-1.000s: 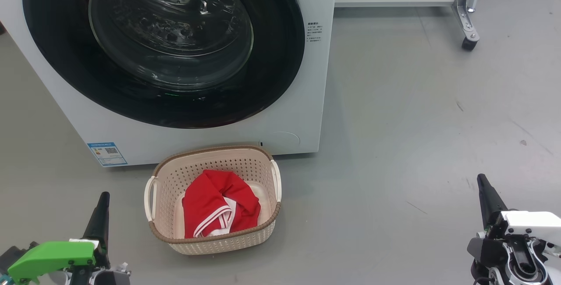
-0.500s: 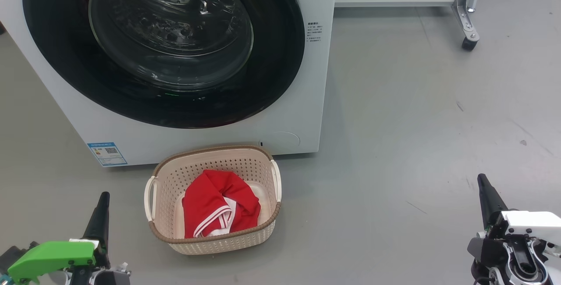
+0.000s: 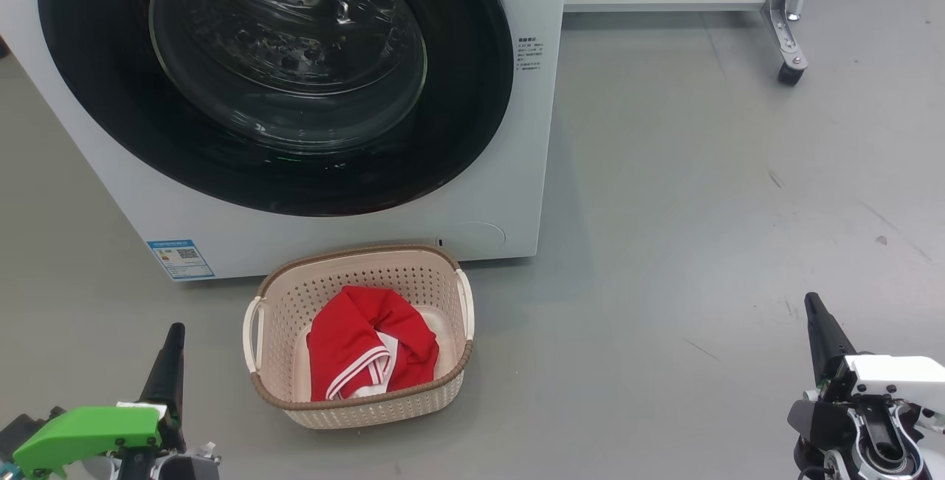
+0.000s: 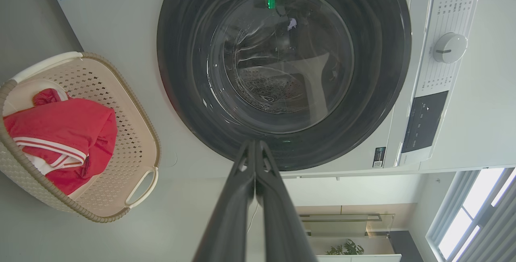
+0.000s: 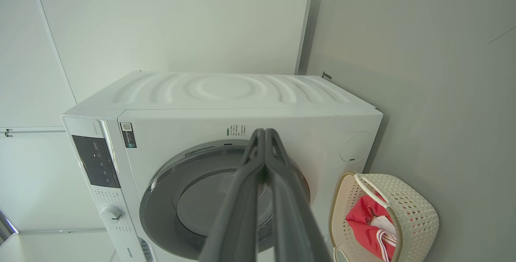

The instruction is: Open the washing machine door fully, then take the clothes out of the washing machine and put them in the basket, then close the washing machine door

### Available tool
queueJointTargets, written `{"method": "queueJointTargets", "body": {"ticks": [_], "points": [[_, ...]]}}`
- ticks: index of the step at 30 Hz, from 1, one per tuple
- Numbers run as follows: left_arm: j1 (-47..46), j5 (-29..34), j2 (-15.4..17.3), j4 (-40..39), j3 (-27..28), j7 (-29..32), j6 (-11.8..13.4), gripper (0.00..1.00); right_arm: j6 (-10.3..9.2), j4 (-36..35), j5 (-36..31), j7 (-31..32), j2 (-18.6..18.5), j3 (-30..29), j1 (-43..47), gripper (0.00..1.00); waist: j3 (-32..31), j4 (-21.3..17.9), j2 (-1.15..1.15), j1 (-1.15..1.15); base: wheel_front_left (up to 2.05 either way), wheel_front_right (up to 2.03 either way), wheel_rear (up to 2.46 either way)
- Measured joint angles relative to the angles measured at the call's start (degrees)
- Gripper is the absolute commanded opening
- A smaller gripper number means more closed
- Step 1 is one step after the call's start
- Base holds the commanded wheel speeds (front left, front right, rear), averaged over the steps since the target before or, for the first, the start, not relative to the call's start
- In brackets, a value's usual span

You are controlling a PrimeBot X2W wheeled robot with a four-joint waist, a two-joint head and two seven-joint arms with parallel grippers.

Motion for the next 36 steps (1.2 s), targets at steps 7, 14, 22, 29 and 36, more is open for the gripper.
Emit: {"method": "queueJointTargets", "body": {"ticks": [7, 14, 22, 29, 36], "points": [[0.0, 0.0, 0.0, 0.0, 0.0, 0.0, 0.0, 0.0, 0.0, 0.0, 0.0, 0.0, 0.0, 0.0, 0.0, 0.0, 0.0, 0.0, 0.0, 0.0, 0.0, 0.0, 0.0], [0.0, 0.0, 0.0, 0.0, 0.0, 0.0, 0.0, 0.0, 0.0, 0.0, 0.0, 0.0, 0.0, -0.1, 0.0, 0.0, 0.0, 0.0, 0.0, 0.0, 0.0, 0.0, 0.0], [0.0, 0.0, 0.0, 0.0, 0.0, 0.0, 0.0, 0.0, 0.0, 0.0, 0.0, 0.0, 0.0, -0.1, 0.0, 0.0, 0.0, 0.0, 0.0, 0.0, 0.0, 0.0, 0.0], [0.0, 0.0, 0.0, 0.0, 0.0, 0.0, 0.0, 0.0, 0.0, 0.0, 0.0, 0.1, 0.0, -0.1, 0.0, 0.0, 0.0, 0.0, 0.0, 0.0, 0.0, 0.0, 0.0], [0.0, 0.0, 0.0, 0.0, 0.0, 0.0, 0.0, 0.0, 0.0, 0.0, 0.0, 0.1, 0.0, -0.2, 0.0, 0.0, 0.0, 0.0, 0.0, 0.0, 0.0, 0.0, 0.0]]}}
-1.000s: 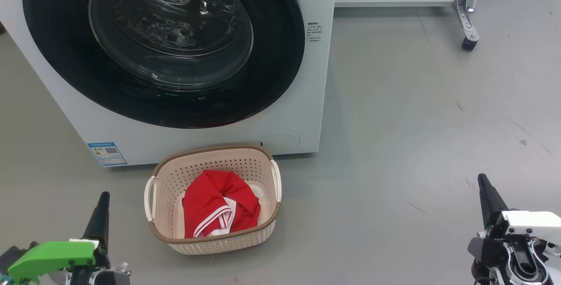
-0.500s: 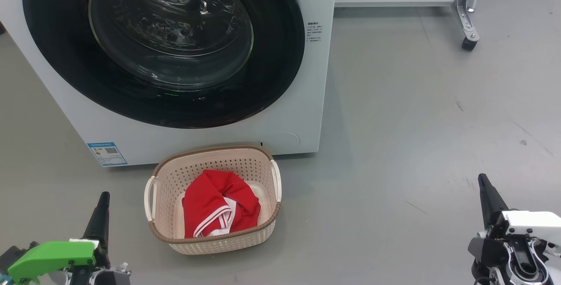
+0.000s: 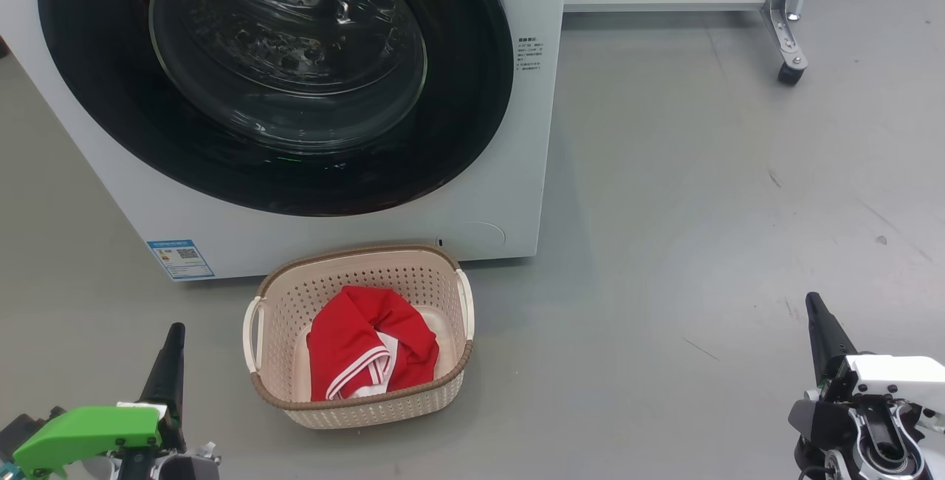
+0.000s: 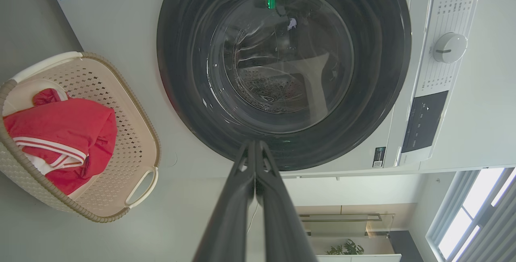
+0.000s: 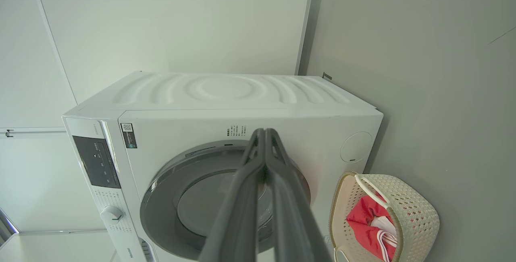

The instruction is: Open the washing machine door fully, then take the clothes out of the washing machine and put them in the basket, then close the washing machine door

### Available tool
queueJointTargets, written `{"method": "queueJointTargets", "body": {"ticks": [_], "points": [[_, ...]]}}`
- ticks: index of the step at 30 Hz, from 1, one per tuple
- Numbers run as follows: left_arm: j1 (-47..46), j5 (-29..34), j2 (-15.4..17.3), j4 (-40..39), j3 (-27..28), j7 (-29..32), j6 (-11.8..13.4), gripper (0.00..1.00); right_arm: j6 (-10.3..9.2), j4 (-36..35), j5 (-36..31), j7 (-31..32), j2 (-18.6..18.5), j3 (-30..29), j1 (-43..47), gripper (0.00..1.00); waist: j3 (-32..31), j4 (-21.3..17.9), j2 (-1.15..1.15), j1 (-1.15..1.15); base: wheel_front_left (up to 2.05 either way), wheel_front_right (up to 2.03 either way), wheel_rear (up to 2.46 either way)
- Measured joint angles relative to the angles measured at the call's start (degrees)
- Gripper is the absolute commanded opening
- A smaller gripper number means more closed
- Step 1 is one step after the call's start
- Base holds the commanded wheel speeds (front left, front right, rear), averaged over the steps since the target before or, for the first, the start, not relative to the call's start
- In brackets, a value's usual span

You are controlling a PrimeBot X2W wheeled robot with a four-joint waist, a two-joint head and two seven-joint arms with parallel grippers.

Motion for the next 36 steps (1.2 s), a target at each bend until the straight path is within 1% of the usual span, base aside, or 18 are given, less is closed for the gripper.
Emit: {"method": "queueJointTargets", "body": {"ticks": [36], "points": [[0.0, 0.0, 0.0, 0.0, 0.0, 0.0, 0.0, 0.0, 0.0, 0.0, 0.0, 0.0, 0.0, -0.2, 0.0, 0.0, 0.0, 0.0, 0.0, 0.0, 0.0, 0.0, 0.0]]}}
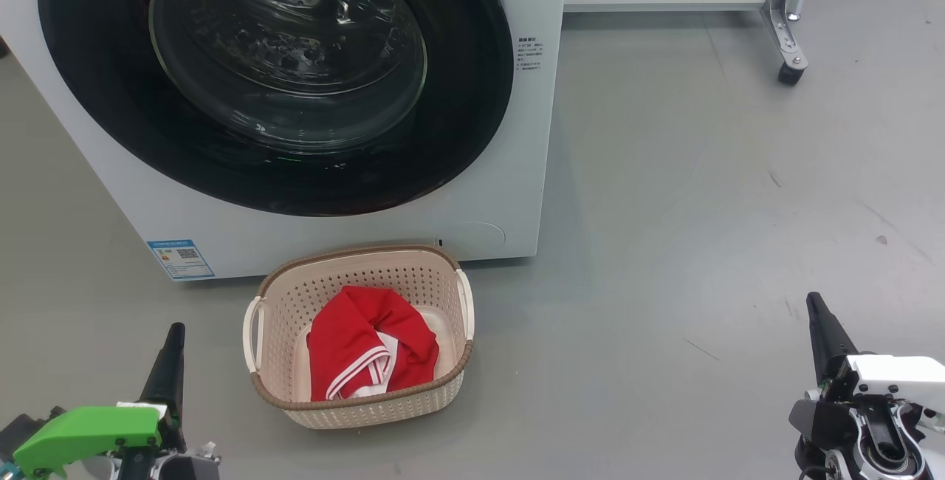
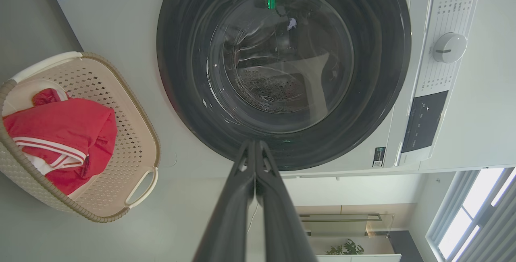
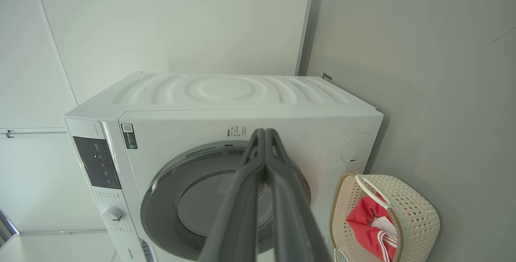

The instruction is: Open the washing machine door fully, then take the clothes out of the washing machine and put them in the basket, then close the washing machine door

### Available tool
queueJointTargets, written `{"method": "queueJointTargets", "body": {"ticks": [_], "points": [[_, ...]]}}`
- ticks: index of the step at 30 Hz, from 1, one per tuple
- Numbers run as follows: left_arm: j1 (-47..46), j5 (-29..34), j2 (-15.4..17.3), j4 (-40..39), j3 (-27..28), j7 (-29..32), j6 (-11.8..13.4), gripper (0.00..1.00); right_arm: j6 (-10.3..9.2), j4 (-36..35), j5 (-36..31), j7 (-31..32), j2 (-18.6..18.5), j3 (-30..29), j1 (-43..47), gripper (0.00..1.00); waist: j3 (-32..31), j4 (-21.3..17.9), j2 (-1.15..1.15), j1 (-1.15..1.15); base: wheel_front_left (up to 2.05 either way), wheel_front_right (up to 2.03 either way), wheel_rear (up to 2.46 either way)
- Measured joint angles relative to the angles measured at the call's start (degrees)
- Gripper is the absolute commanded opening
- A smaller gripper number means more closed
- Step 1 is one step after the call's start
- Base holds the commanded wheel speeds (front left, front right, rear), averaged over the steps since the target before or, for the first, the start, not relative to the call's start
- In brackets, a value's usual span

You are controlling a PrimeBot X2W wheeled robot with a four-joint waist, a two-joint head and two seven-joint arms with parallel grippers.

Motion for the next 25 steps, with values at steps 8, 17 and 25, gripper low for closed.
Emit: {"method": "queueJointTargets", "body": {"ticks": [8, 17, 25], "points": [[0.0, 0.0, 0.0, 0.0, 0.0, 0.0, 0.0, 0.0, 0.0, 0.0, 0.0, 0.0, 0.0, 0.0, 0.0, 0.0, 0.0, 0.0, 0.0, 0.0, 0.0, 0.0, 0.0], [0.0, 0.0, 0.0, 0.0, 0.0, 0.0, 0.0, 0.0, 0.0, 0.0, 0.0, 0.0, 0.0, 0.0, 0.0, 0.0, 0.0, 0.0, 0.0, 0.0, 0.0, 0.0, 0.0], [0.0, 0.0, 0.0, 0.0, 0.0, 0.0, 0.0, 0.0, 0.0, 0.0, 0.0, 0.1, 0.1, -0.1, 0.0, 0.0, 0.0, 0.0, 0.0, 0.0, 0.0, 0.0, 0.0]]}}
